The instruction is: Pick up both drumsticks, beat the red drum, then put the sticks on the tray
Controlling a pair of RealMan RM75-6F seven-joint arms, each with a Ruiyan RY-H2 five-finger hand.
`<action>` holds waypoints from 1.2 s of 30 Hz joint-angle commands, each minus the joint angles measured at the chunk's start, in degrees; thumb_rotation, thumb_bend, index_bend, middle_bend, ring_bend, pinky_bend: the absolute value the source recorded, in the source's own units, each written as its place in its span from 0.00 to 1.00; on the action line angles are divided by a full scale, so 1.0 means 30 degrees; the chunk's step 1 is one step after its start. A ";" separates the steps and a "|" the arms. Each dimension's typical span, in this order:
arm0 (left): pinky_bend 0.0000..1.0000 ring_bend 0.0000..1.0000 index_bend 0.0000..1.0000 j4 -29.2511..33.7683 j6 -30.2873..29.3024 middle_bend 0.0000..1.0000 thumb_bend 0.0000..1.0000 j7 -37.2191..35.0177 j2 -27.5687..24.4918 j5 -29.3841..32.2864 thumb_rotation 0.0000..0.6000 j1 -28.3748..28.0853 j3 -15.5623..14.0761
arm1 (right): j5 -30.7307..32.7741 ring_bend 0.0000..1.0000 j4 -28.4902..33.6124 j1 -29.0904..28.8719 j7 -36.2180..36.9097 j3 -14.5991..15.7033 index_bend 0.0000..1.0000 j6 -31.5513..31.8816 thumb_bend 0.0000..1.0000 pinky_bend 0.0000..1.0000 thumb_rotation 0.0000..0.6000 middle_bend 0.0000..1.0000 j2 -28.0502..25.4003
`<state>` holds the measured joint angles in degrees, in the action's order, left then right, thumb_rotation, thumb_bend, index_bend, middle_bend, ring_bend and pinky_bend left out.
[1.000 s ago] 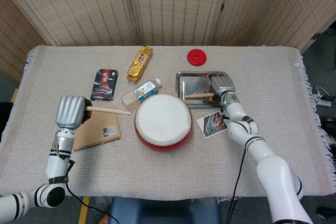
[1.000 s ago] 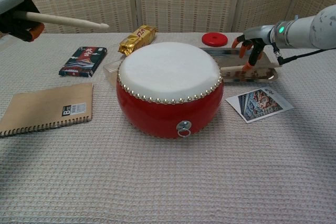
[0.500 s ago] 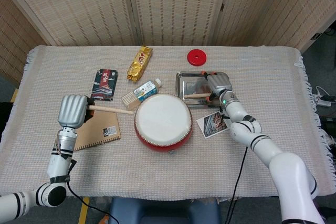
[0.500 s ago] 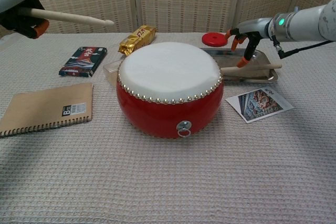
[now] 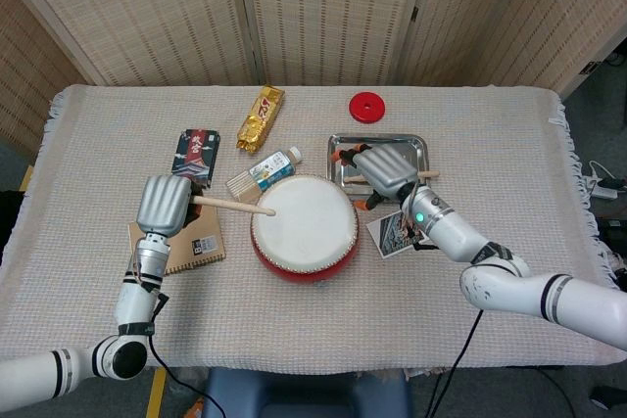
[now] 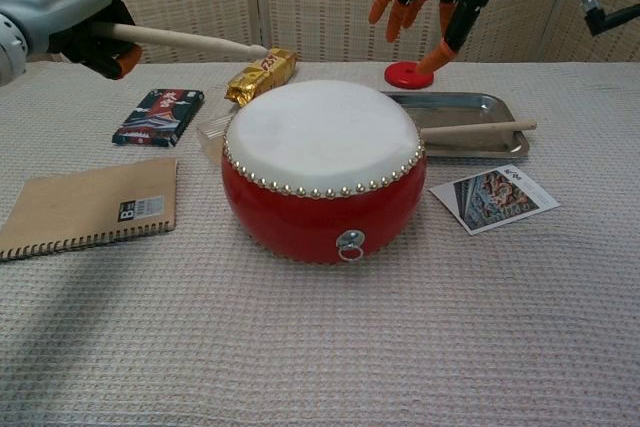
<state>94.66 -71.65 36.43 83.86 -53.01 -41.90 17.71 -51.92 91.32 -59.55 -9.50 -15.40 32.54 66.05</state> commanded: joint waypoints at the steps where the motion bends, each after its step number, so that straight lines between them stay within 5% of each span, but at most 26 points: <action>1: 1.00 1.00 0.95 0.0075 0.0124 1.00 0.60 0.0931 0.0520 0.0717 1.00 -0.0624 0.0222 | 0.1551 0.24 0.4119 0.0191 -0.1635 0.0024 0.24 0.1898 0.13 0.56 1.00 0.29 -0.3128; 16: 1.00 1.00 0.93 0.0412 -0.0861 1.00 0.60 0.3813 0.2318 0.3429 1.00 -0.2505 0.1175 | 0.6752 0.24 0.5360 -0.3300 -0.5035 0.1251 0.26 0.3439 0.11 0.56 1.00 0.30 -0.1228; 27: 1.00 1.00 0.93 0.0937 -0.2164 1.00 0.60 0.4712 0.2994 0.3851 1.00 -0.3441 0.1691 | 1.1043 0.25 0.4257 -0.6328 -0.7709 0.1944 0.36 0.5300 0.11 0.56 1.00 0.33 0.1528; 36: 1.00 1.00 0.93 0.0509 -0.2730 1.00 0.60 0.5433 0.3740 0.3871 1.00 -0.4094 0.1603 | 1.2566 0.29 0.3488 -0.7228 -0.8259 0.1646 0.50 0.6279 0.11 0.57 1.00 0.41 0.2927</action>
<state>96.44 -79.61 52.50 94.85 -41.38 -53.97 22.53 -14.48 102.03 -81.06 -34.24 -10.26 51.18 74.55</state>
